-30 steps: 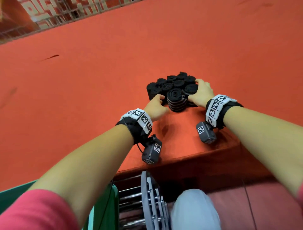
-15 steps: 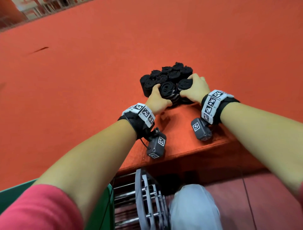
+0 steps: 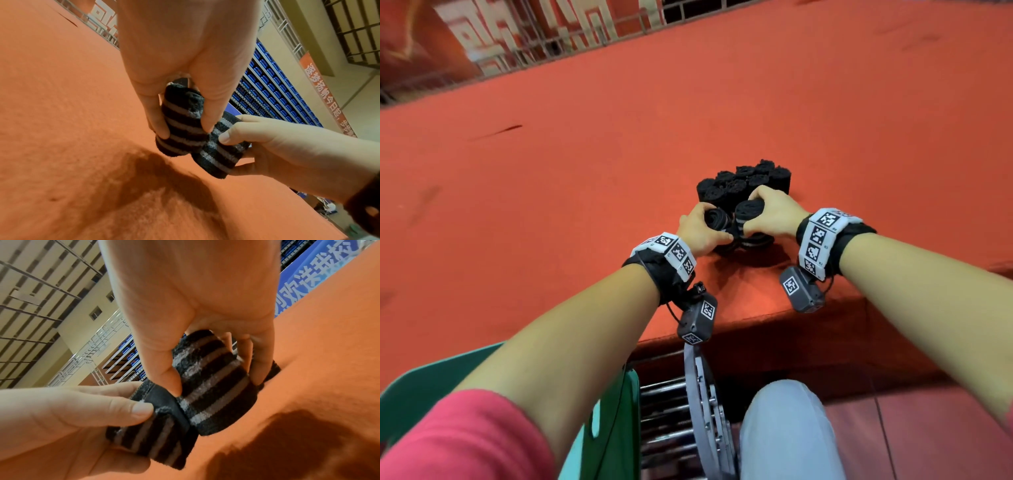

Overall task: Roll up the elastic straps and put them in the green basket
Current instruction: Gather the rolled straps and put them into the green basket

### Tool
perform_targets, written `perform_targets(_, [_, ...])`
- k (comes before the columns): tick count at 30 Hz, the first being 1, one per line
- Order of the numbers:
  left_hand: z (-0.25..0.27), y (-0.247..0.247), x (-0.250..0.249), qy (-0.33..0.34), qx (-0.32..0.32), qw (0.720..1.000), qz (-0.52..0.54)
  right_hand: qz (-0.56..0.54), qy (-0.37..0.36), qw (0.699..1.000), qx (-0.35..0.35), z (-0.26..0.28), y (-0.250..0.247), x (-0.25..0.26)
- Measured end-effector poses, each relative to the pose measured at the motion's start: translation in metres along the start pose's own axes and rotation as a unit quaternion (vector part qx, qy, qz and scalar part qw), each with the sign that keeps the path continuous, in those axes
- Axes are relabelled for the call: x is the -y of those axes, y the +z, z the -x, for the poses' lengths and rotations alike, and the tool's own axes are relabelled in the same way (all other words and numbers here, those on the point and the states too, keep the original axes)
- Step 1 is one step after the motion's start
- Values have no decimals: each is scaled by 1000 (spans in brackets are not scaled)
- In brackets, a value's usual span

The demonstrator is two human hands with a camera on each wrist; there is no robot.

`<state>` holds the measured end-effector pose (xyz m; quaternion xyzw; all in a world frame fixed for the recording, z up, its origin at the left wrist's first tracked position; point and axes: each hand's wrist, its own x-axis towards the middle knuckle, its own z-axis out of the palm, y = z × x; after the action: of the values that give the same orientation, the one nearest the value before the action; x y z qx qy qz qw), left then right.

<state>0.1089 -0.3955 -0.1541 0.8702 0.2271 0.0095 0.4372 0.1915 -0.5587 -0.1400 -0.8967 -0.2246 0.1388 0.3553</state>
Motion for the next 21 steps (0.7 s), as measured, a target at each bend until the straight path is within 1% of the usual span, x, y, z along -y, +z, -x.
perform_targets(2, [25, -20, -5, -3, 3, 1000, 14, 1, -21, 1000, 8, 15, 1, 19])
perform_targets(5, [61, -50, -8, 13, 4, 999, 30, 1, -40, 999, 26, 36, 5, 47])
perform_targets(10, [111, -100, 1, 27, -1, 1000, 13, 27, -84, 995, 49, 74, 16, 103])
perform_targets(15, [160, -152, 21, 32, -20, 999, 10, 41, -104, 991, 80, 107, 37, 158])
perform_targets(18, [187, -181, 38, 21, -20, 999, 15, 52, -119, 986, 100, 125, 56, 190])
perform_targets(21, [212, -210, 56, 9, -13, 1000, 5, 59, -137, 983, 106, 140, 77, 219])
